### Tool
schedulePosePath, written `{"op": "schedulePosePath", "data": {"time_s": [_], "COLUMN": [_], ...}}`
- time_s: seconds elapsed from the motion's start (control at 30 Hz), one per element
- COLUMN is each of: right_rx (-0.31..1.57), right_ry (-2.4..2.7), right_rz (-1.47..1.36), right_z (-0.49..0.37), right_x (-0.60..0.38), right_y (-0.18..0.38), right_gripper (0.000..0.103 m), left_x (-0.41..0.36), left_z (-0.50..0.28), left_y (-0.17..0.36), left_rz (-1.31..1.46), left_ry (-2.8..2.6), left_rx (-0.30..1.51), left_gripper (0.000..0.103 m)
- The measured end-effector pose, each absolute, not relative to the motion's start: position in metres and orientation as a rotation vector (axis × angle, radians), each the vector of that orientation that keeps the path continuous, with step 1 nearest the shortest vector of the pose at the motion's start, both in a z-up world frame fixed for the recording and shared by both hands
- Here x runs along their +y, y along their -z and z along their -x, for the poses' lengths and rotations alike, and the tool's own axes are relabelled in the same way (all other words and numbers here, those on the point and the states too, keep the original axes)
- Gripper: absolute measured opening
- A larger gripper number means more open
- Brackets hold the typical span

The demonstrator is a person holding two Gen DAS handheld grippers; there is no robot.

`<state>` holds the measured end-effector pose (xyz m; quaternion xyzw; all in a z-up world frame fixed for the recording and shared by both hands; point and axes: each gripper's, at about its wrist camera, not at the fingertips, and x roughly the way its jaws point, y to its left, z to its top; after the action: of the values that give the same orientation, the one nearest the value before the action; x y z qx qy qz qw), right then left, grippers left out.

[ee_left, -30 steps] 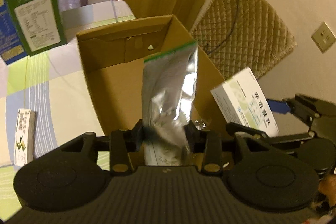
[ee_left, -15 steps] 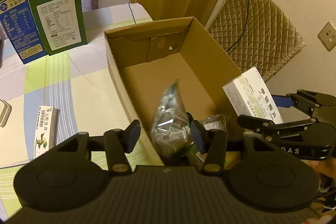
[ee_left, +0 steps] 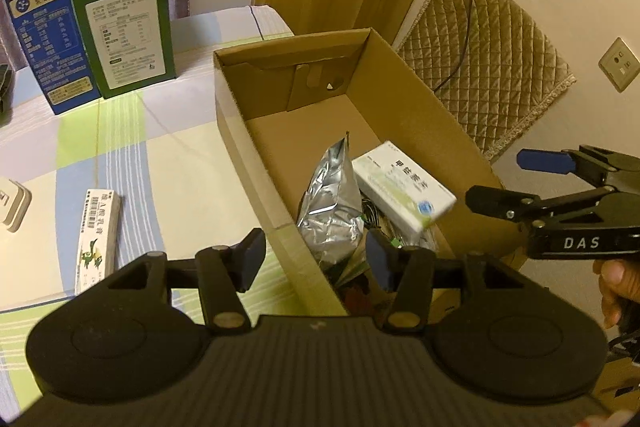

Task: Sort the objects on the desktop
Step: 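Carry the foil pouch and medicine box over the cardboard box and release both, then move both open grippers back toward the small white ointment box and plug adapter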

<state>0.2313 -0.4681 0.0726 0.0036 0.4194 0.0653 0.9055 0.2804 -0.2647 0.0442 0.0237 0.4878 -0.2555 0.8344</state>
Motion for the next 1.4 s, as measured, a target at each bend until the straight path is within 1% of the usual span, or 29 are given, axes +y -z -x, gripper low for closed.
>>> {"op": "schedulePosePath", "data": {"time_s": [0.17,0.33,0.6,0.63,0.67,0.7,0.8,0.87,1.07,1.4], "right_rx": [0.865,0.852,0.828,0.825,0.824,0.822,0.826,0.825,0.822,0.82], "right_ry": [-0.137,-0.141,-0.158,-0.161,-0.162,-0.164,-0.178,-0.191,-0.234,-0.298], "right_rz": [0.008,0.023,0.063,0.07,0.074,0.077,0.083,0.093,0.126,0.173], "right_z": [-0.221,-0.209,-0.187,-0.184,-0.182,-0.179,-0.175,-0.172,-0.165,-0.157], "right_x": [-0.464,-0.455,-0.432,-0.427,-0.424,-0.42,-0.407,-0.396,-0.36,-0.312], "right_y": [-0.079,-0.089,-0.107,-0.108,-0.109,-0.11,-0.11,-0.11,-0.111,-0.11], "right_gripper": [0.09,0.094,0.101,0.101,0.101,0.101,0.101,0.101,0.101,0.101], "left_x": [-0.254,-0.239,-0.205,-0.201,-0.195,-0.19,-0.172,-0.159,-0.119,-0.052], "left_z": [-0.27,-0.258,-0.234,-0.231,-0.228,-0.224,-0.215,-0.209,-0.192,-0.172], "left_y": [-0.051,-0.061,-0.075,-0.076,-0.077,-0.078,-0.082,-0.084,-0.087,-0.078], "left_rz": [-0.058,-0.068,-0.073,-0.077,-0.081,-0.087,-0.099,-0.1,-0.126,-0.157], "left_ry": [0.533,0.517,0.48,0.474,0.468,0.461,0.439,0.422,0.36,0.247], "left_rx": [1.021,1.007,0.98,0.977,0.974,0.97,0.962,0.954,0.937,0.937], "left_gripper": [0.056,0.058,0.069,0.072,0.079,0.081,0.084,0.089,0.098,0.102]}}
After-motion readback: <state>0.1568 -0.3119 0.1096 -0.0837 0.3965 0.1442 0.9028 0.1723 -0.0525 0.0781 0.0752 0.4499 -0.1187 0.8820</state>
